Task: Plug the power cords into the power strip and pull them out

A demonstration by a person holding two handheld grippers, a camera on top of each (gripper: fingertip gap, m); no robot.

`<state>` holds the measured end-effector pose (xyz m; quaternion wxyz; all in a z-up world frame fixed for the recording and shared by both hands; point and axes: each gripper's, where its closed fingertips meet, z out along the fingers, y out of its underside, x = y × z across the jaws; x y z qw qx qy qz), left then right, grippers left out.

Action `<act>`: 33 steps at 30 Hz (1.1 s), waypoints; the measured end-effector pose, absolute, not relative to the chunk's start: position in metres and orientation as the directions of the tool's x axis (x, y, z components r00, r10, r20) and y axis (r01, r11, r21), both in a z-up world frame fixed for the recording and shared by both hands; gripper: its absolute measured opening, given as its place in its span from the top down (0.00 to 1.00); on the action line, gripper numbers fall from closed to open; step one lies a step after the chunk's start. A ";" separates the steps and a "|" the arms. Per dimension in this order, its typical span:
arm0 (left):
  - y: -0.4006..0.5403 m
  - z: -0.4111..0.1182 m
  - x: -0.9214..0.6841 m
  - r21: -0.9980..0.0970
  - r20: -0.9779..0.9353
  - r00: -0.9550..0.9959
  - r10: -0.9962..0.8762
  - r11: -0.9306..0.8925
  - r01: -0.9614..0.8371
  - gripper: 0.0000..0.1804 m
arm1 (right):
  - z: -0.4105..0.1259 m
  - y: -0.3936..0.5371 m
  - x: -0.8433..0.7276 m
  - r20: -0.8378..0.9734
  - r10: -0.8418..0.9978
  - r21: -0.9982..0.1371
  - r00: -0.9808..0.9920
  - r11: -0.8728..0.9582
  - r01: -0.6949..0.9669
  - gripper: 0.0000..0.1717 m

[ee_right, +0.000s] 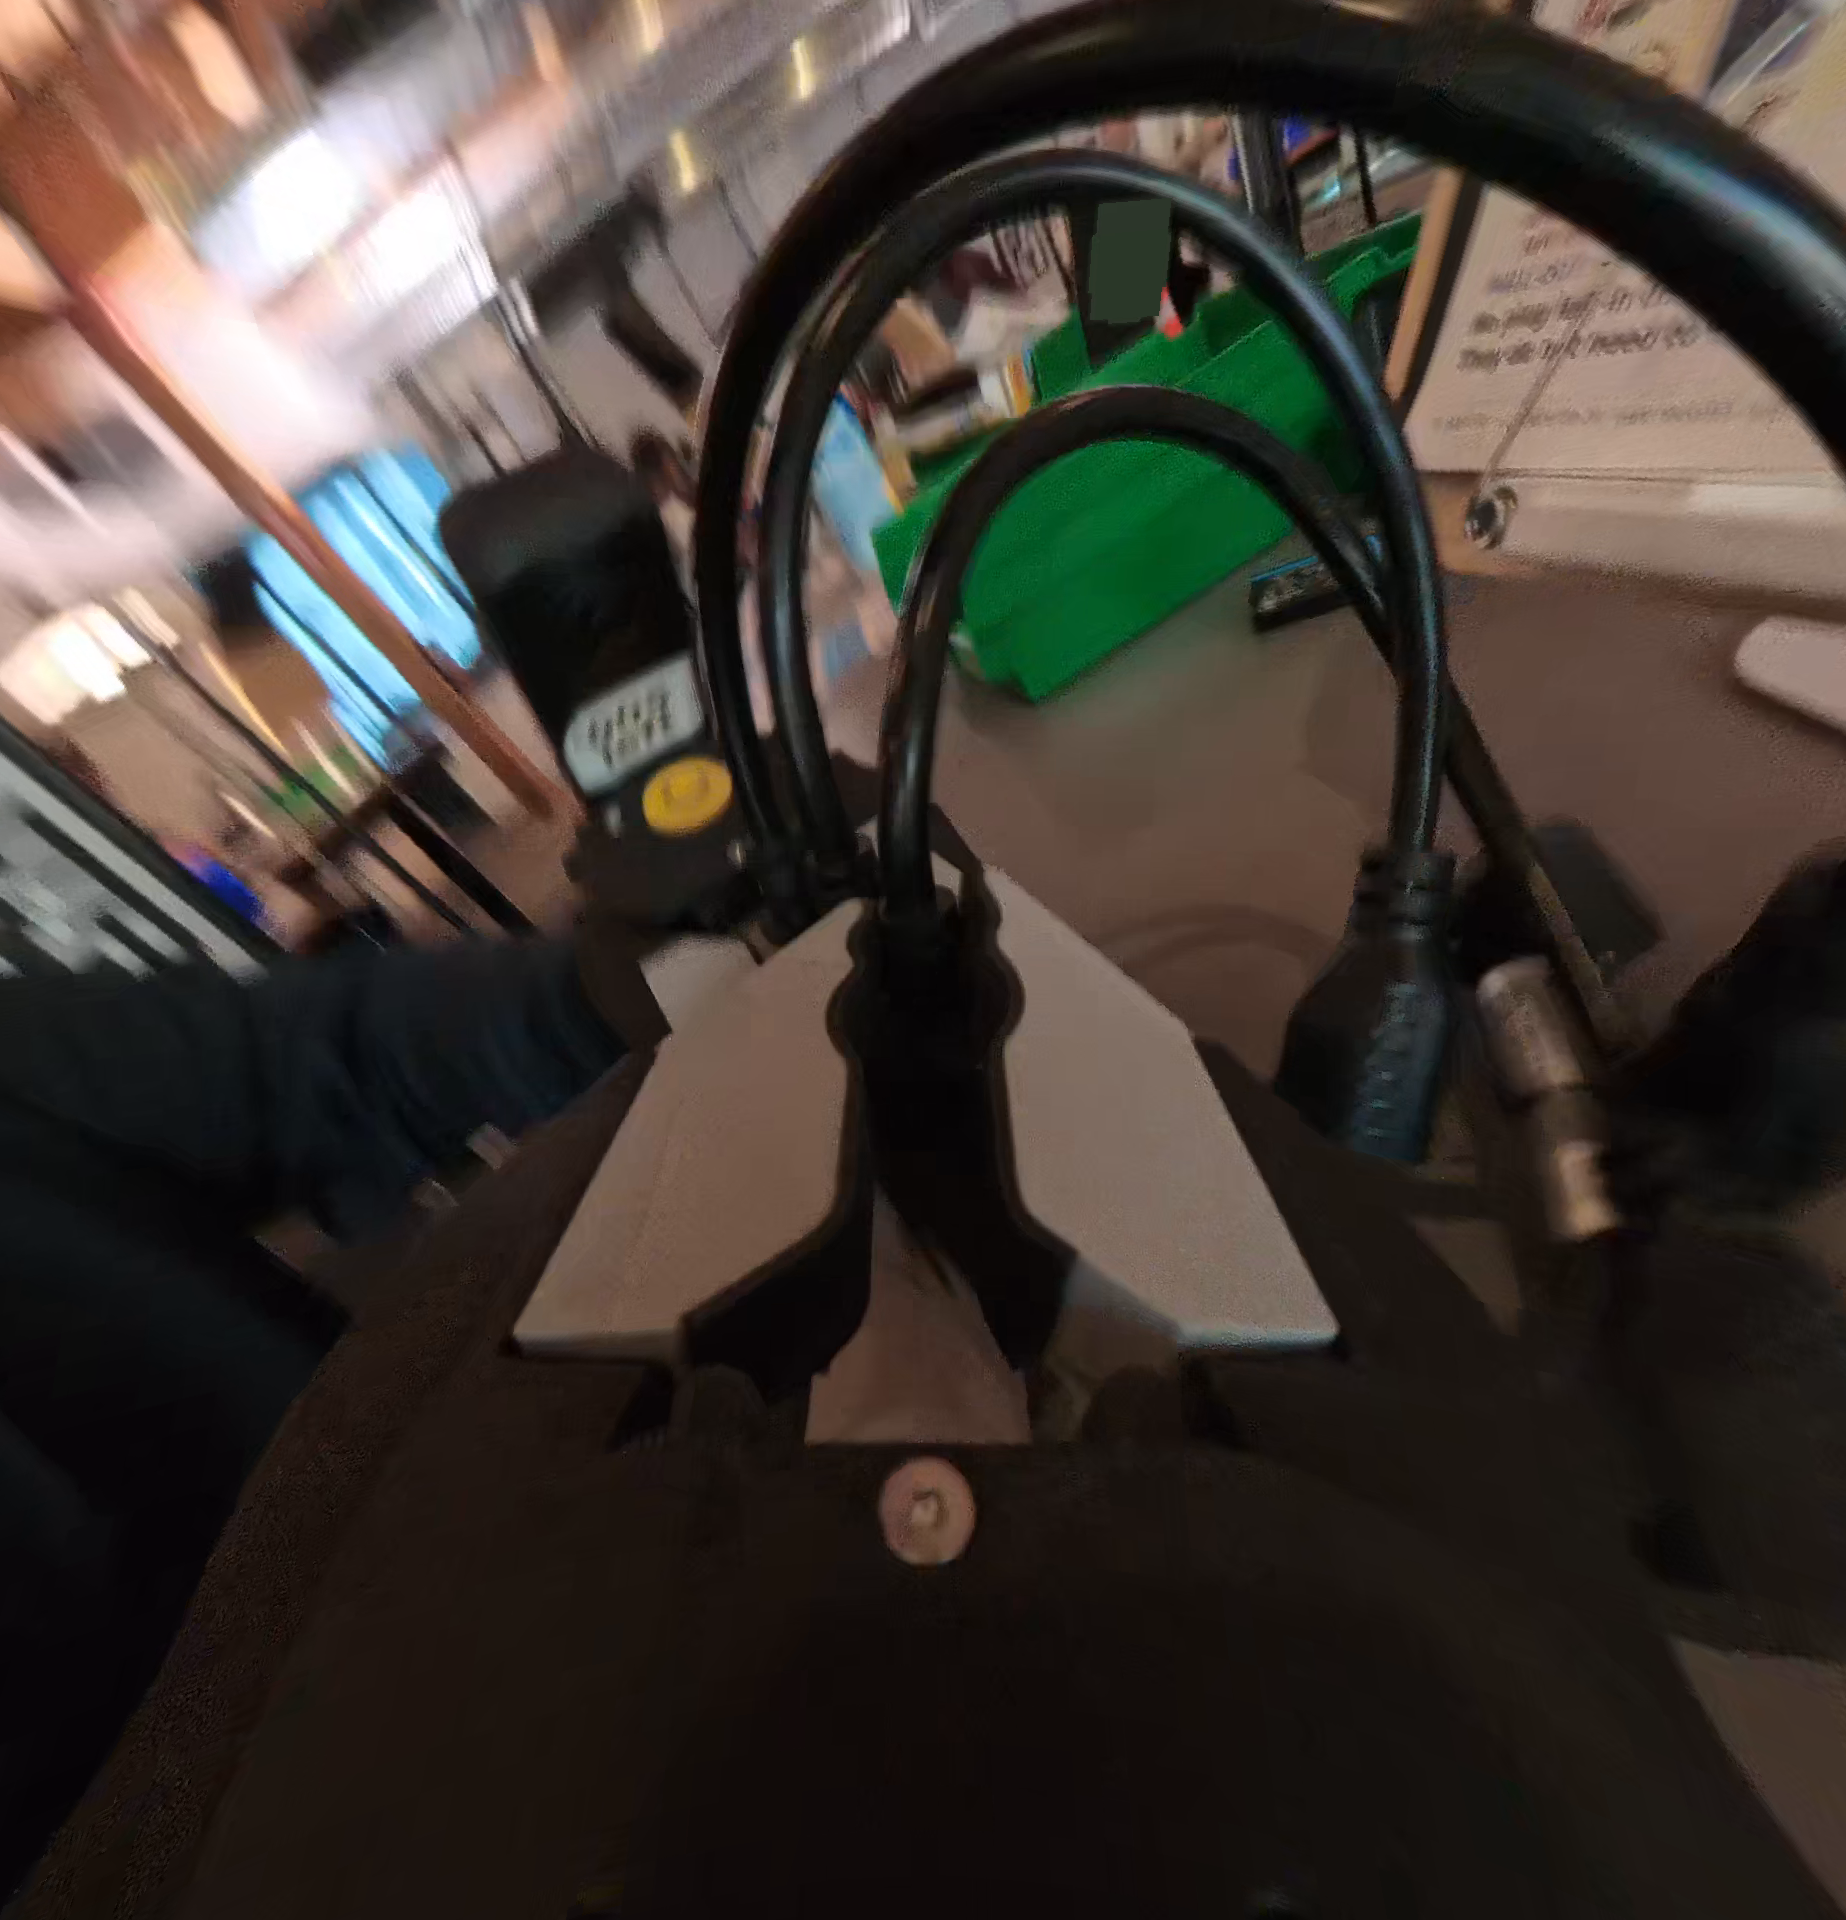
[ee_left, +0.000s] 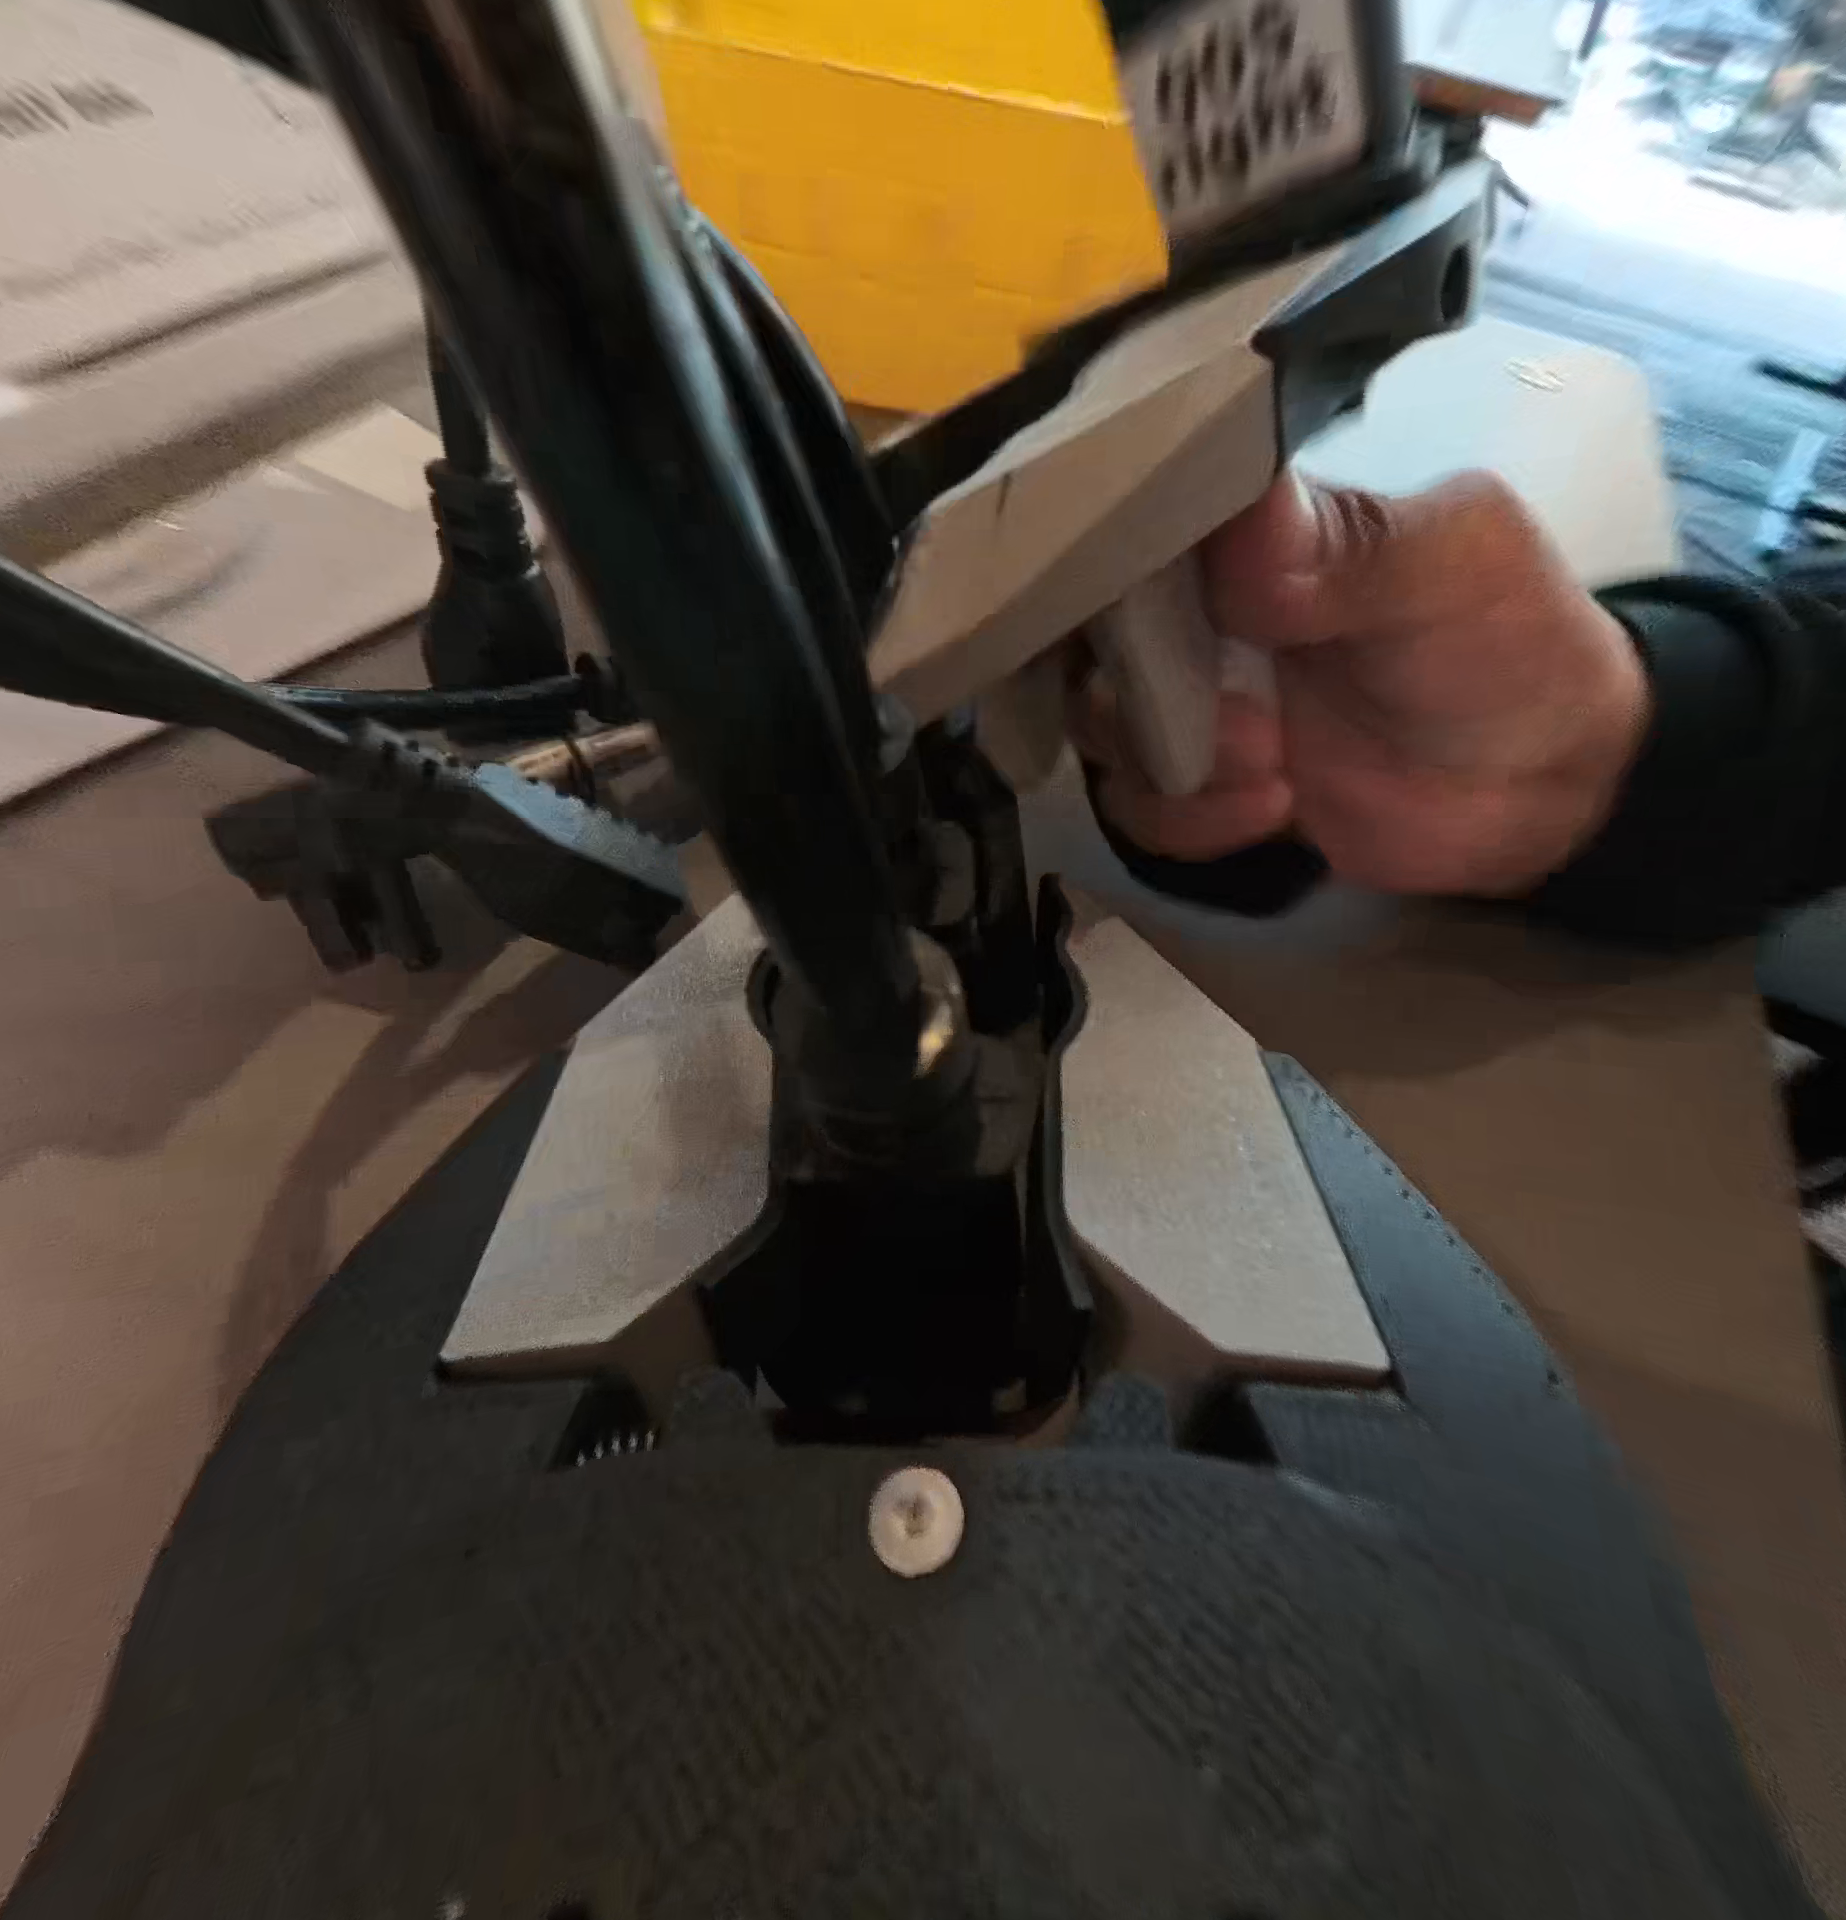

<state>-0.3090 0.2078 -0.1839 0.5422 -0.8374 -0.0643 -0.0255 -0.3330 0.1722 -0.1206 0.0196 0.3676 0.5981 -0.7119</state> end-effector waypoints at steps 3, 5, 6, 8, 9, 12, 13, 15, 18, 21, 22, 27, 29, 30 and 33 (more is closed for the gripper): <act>0.204 -0.183 -0.314 -0.901 0.063 0.995 0.074 -0.425 0.089 0.75 | -0.115 0.172 -0.335 -0.544 0.372 -0.836 -0.752 -0.310 0.452 0.93; 0.199 -0.183 -0.308 -0.899 0.129 0.991 0.037 -0.418 0.133 0.75 | -0.120 0.166 -0.334 -0.362 0.484 -0.930 -0.797 -0.134 0.342 0.92; 0.197 -0.182 -0.306 -0.900 0.155 0.988 0.020 -0.409 0.149 0.75 | -0.121 0.163 -0.334 -0.294 0.516 -0.952 -0.804 -0.084 0.294 0.93; 0.194 -0.182 -0.305 -0.898 0.167 0.986 -0.009 -0.413 0.148 0.75 | -0.123 0.160 -0.334 -0.228 0.530 -0.965 -0.817 -0.013 0.261 0.93; 0.194 -0.183 -0.305 -0.898 0.170 0.985 -0.010 -0.413 0.151 0.75 | -0.124 0.160 -0.334 -0.205 0.536 -0.967 -0.819 0.016 0.253 0.92; 0.194 -0.187 -0.304 -0.888 0.185 0.983 -0.017 -0.431 0.159 0.75 | -0.130 0.165 -0.336 -0.127 0.574 -0.971 -0.809 0.094 0.220 0.91; 0.194 -0.187 -0.304 -0.888 0.187 0.982 -0.016 -0.431 0.162 0.75 | -0.131 0.166 -0.336 -0.109 0.586 -0.971 -0.803 0.109 0.212 0.89; 0.194 -0.188 -0.304 -0.888 0.181 0.983 -0.014 -0.433 0.157 0.75 | -0.132 0.167 -0.336 -0.077 0.599 -0.972 -0.797 0.134 0.194 0.89; 0.194 -0.188 -0.303 -0.889 0.168 0.986 -0.011 -0.435 0.147 0.75 | -0.133 0.169 -0.336 -0.039 0.610 -0.970 -0.791 0.166 0.176 0.89; 0.194 -0.188 -0.304 -0.889 0.163 0.987 -0.010 -0.434 0.143 0.75 | -0.134 0.171 -0.336 -0.025 0.621 -0.968 -0.783 0.181 0.174 0.87; 0.193 -0.188 -0.304 -0.890 0.159 0.987 -0.005 -0.435 0.141 0.75 | -0.135 0.171 -0.336 -0.032 0.620 -0.966 -0.784 0.182 0.184 0.86; 0.191 -0.185 -0.309 -0.889 0.203 0.979 0.006 -0.418 0.186 0.77 | -0.143 0.173 -0.334 -0.080 0.609 -0.956 -0.789 0.178 0.234 0.88; 0.191 -0.187 -0.309 -0.886 0.204 0.979 0.004 -0.425 0.186 0.77 | -0.145 0.171 -0.335 -0.115 0.601 -0.953 -0.791 0.158 0.259 0.88; 0.191 -0.187 -0.309 -0.885 0.201 0.980 0.005 -0.428 0.183 0.77 | -0.146 0.170 -0.335 -0.130 0.595 -0.951 -0.793 0.151 0.269 0.88; 0.191 -0.189 -0.309 -0.881 0.193 0.981 0.012 -0.439 0.178 0.77 | -0.149 0.167 -0.334 -0.176 0.574 -0.944 -0.800 0.132 0.302 0.88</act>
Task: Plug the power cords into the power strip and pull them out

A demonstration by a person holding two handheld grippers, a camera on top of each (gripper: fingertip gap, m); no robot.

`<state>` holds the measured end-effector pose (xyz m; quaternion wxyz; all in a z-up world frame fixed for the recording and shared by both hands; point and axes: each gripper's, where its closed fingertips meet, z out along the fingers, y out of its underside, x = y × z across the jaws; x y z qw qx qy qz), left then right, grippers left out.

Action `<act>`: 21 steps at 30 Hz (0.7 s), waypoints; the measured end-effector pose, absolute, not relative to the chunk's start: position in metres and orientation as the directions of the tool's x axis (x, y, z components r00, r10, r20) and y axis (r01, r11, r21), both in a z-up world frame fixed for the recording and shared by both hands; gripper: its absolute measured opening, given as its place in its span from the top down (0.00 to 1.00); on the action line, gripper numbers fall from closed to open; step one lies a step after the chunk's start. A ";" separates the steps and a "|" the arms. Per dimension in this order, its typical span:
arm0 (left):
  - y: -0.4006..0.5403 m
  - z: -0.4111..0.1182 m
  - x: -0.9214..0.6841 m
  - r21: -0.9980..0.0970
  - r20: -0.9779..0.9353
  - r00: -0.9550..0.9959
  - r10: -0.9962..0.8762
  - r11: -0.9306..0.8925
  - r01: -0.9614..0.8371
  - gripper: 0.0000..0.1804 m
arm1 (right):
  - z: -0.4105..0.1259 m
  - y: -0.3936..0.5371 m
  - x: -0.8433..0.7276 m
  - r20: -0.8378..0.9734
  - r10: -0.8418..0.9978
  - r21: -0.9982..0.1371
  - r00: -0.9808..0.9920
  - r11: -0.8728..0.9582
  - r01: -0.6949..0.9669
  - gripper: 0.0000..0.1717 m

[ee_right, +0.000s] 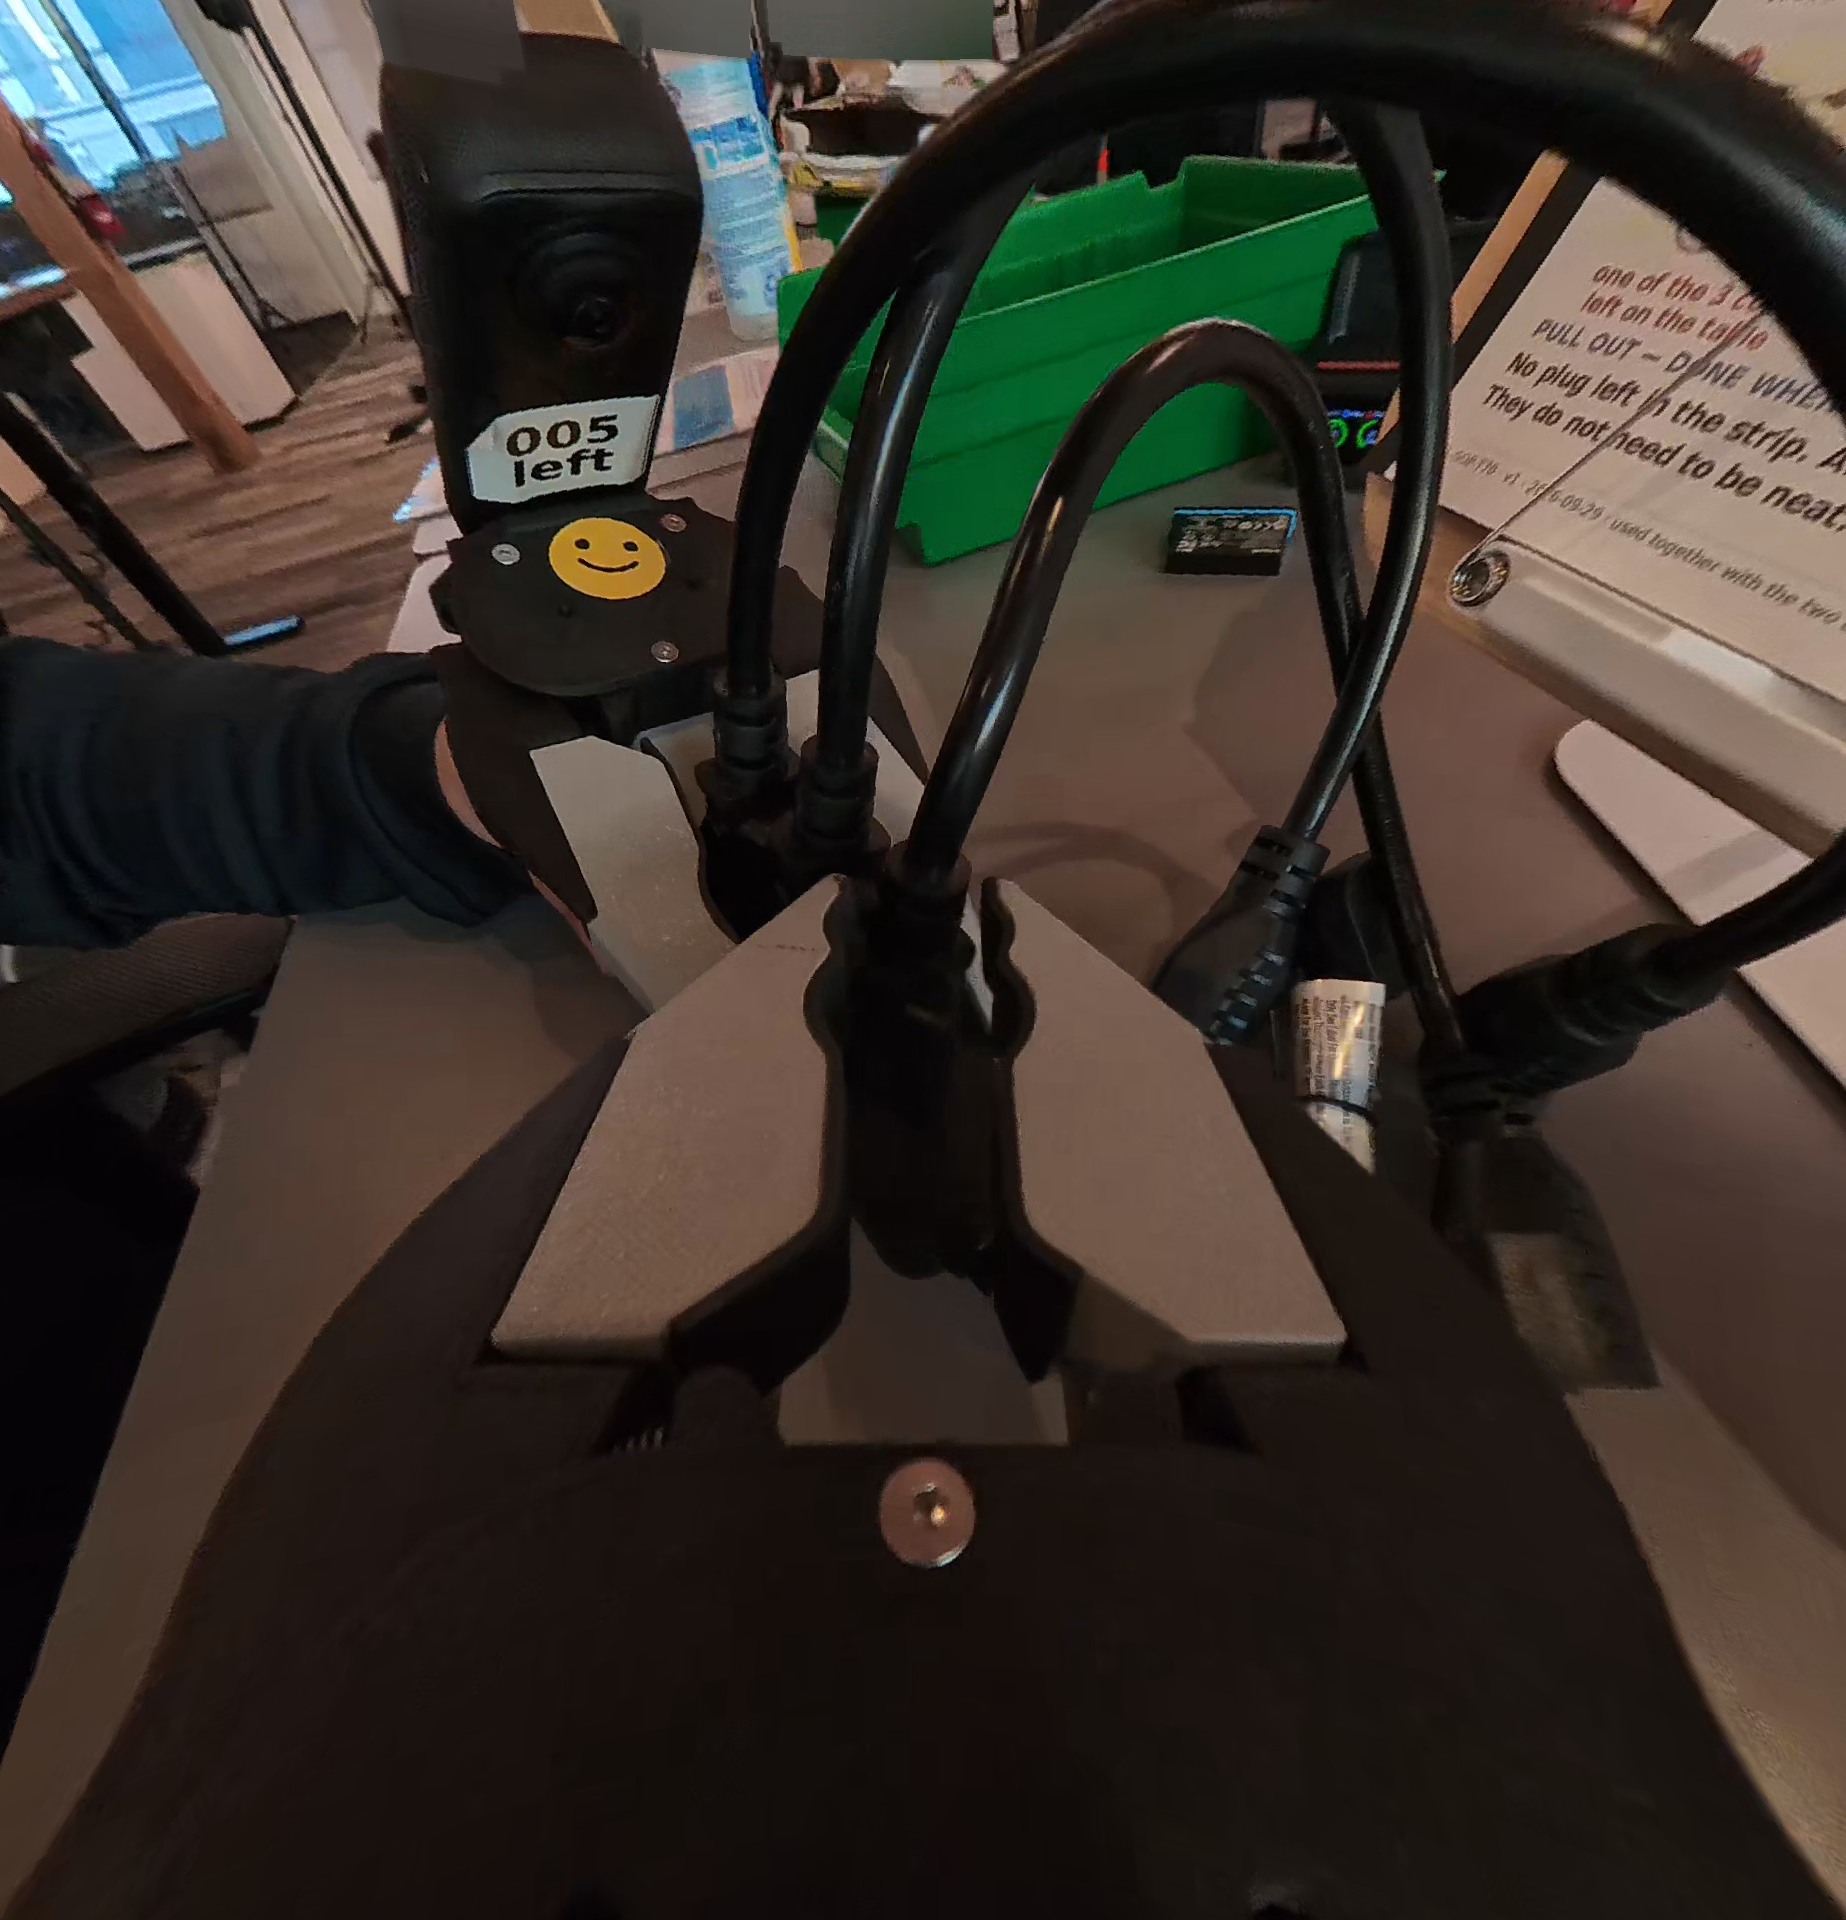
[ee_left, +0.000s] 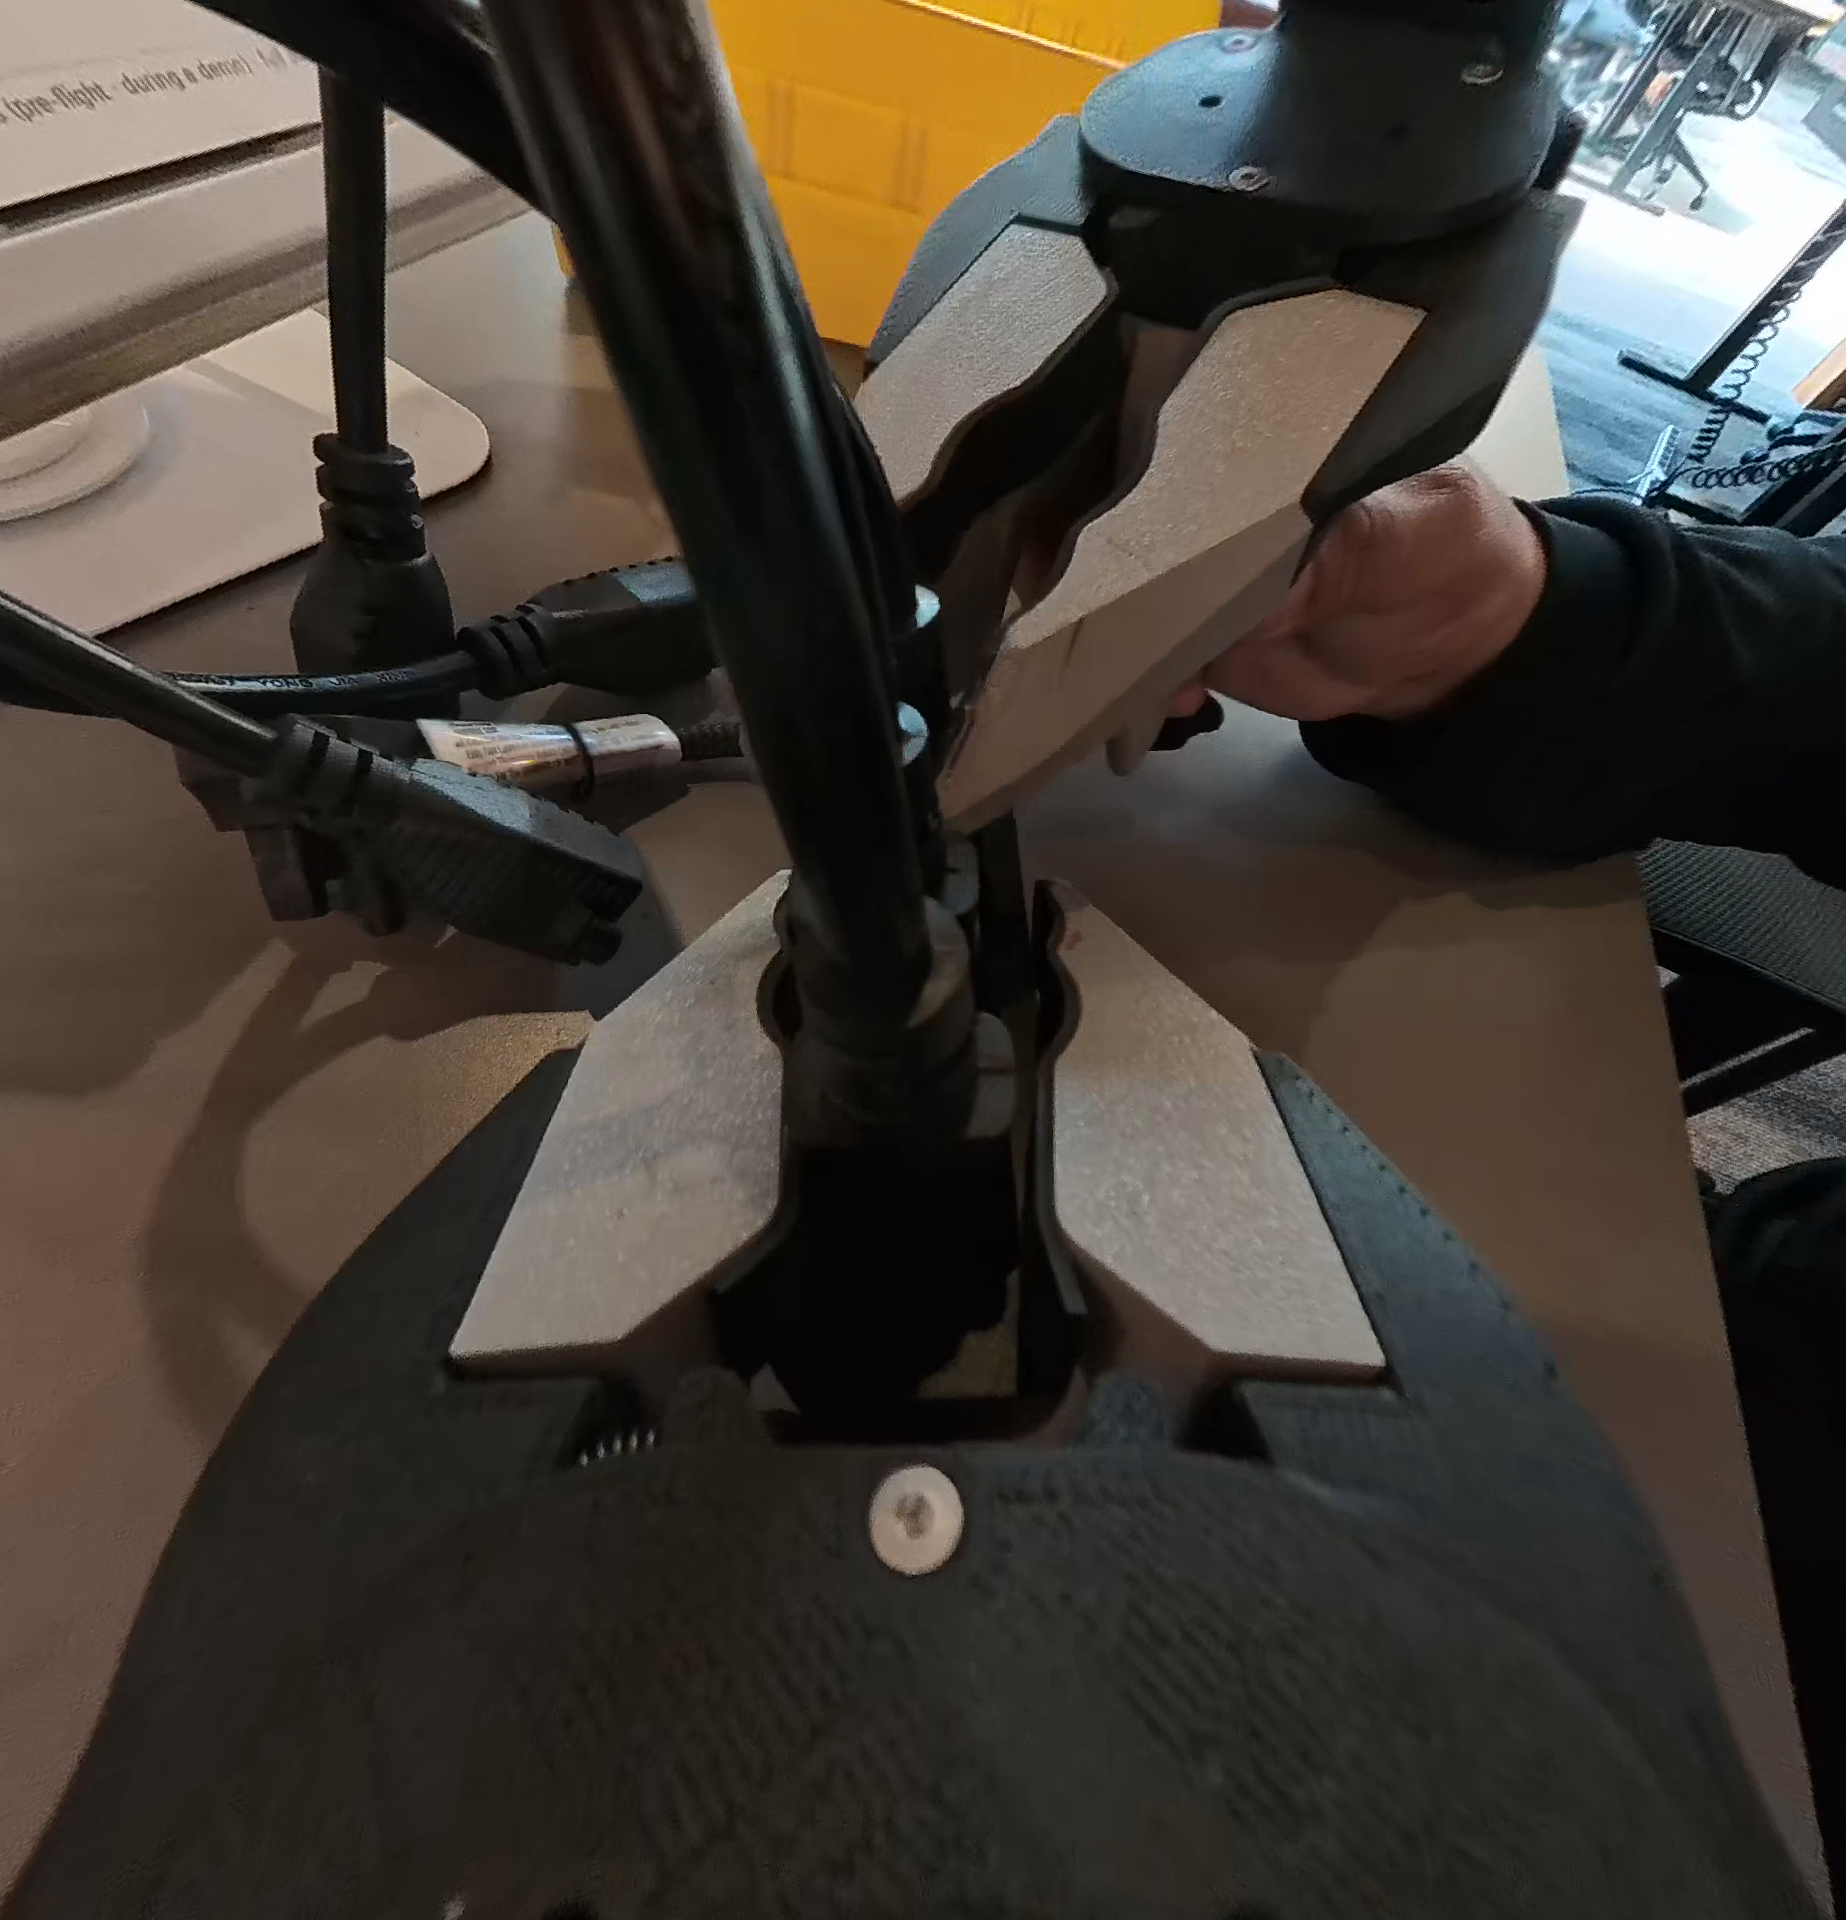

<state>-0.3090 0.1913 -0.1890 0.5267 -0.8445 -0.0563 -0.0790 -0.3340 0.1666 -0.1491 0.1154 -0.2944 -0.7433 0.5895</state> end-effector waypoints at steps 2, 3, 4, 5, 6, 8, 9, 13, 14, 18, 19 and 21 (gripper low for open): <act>0.191 -0.189 -0.309 -0.879 0.195 0.981 0.015 -0.440 0.182 0.77 | -0.150 0.166 -0.334 -0.229 0.562 -0.933 -0.795 0.105 0.343 0.87; 0.191 -0.189 -0.310 -0.879 0.199 0.980 0.015 -0.439 0.185 0.77 | -0.150 0.166 -0.335 -0.260 0.556 -0.928 -0.789 0.082 0.364 0.87; 0.191 -0.189 -0.310 -0.878 0.203 0.979 0.017 -0.440 0.190 0.77 | -0.148 0.167 -0.335 -0.299 0.547 -0.921 -0.782 0.051 0.387 0.85; 0.191 -0.189 -0.310 -0.877 0.209 0.978 0.018 -0.438 0.195 0.78 | -0.146 0.168 -0.336 -0.343 0.535 -0.910 -0.772 0.013 0.414 0.85; 0.191 -0.188 -0.311 -0.880 0.213 0.977 0.020 -0.430 0.201 0.80 | -0.144 0.170 -0.337 -0.391 0.516 -0.897 -0.762 -0.029 0.441 0.85; 0.190 -0.187 -0.310 -0.882 0.218 0.976 0.012 -0.426 0.202 0.80 | -0.136 0.173 -0.337 -0.478 0.463 -0.867 -0.747 -0.113 0.484 0.83; 0.191 -0.187 -0.310 -0.882 0.216 0.976 0.011 -0.428 0.200 0.80 | -0.133 0.176 -0.337 -0.512 0.440 -0.852 -0.738 -0.152 0.501 0.83; 0.191 -0.189 -0.309 -0.879 0.209 0.978 0.006 -0.437 0.191 0.80 | -0.129 0.184 -0.341 -0.573 0.404 -0.818 -0.713 -0.225 0.529 0.84; 0.191 -0.189 -0.309 -0.879 0.209 0.978 0.007 -0.437 0.191 0.80 | -0.129 0.184 -0.340 -0.573 0.401 -0.818 -0.715 -0.225 0.530 0.84; 0.191 -0.188 -0.309 -0.879 0.208 0.978 0.008 -0.437 0.190 0.80 | -0.128 0.184 -0.340 -0.510 0.447 -0.856 -0.735 -0.179 0.485 0.86; 0.191 -0.189 -0.309 -0.879 0.207 0.978 0.008 -0.437 0.190 0.80 | -0.128 0.184 -0.339 -0.482 0.467 -0.871 -0.742 -0.160 0.464 0.86; 0.191 -0.189 -0.309 -0.879 0.205 0.979 0.007 -0.438 0.188 0.80 | -0.128 0.181 -0.338 -0.425 0.495 -0.898 -0.758 -0.123 0.423 0.88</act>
